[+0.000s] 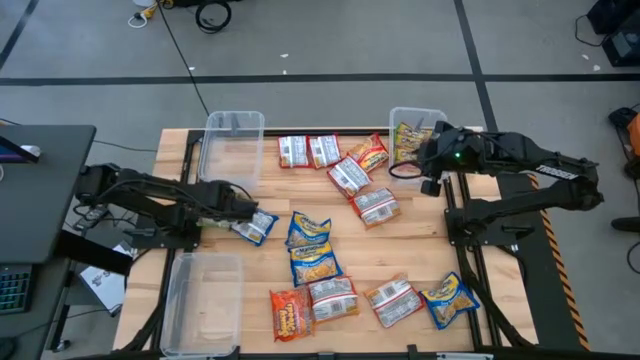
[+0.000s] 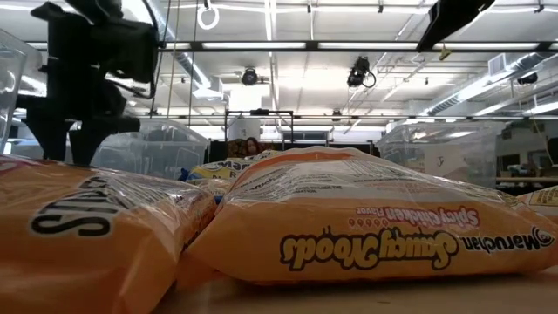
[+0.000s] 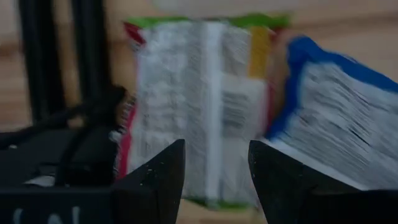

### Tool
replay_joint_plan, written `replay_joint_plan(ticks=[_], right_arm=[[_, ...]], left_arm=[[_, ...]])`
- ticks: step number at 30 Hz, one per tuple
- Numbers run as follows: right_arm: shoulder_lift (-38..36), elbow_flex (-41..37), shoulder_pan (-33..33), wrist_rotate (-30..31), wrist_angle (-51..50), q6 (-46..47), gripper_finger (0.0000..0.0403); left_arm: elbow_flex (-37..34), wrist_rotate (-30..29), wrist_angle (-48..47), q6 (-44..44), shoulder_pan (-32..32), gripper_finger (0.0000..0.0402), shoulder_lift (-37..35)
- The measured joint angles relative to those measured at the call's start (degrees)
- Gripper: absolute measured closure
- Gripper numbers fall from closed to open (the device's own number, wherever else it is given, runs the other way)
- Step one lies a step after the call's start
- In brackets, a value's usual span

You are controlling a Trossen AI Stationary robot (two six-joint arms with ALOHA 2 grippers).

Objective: Sort Maruchan noodles
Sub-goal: Adjust the noodle packs on the table

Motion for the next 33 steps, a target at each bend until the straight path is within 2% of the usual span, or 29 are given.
replay_joint_plan(ticks=[5, 13, 19, 26, 29, 33], right_arm=[[0.4, 0.0, 0.7, 0.0, 0.0, 2.5, 0.0273], [1.1, 0.0, 2.2, 0.0, -0.1, 2.9, 0.0273], [1.5, 0.0, 3.4, 0.1, 0.0, 3.4, 0.0273], [3.9, 0.0, 4.6, 0.1, 1.3, 3.9, 0.0273], [5.8, 0.0, 6.0, -0.2, 1.7, 4.2, 0.0273], [8.1, 0.0, 8.2, -0.2, 2.4, 5.8, 0.0273]], left_arm=[[-1.7, -3.1, 1.1, -3.8, 0.2, 0.0221, 0.4], [-5.5, 0.4, 14.1, -2.2, -0.3, 0.0221, 4.5], [1.7, 3.8, 19.5, 1.0, -4.0, 0.0221, 4.0], [9.2, 5.3, 41.3, 16.8, -6.5, 0.0221, 3.7], [12.9, 7.3, 37.2, 22.3, -7.2, 0.0221, 3.1], [16.9, 5.1, 15.7, 22.1, -7.8, 0.0221, 2.4]])
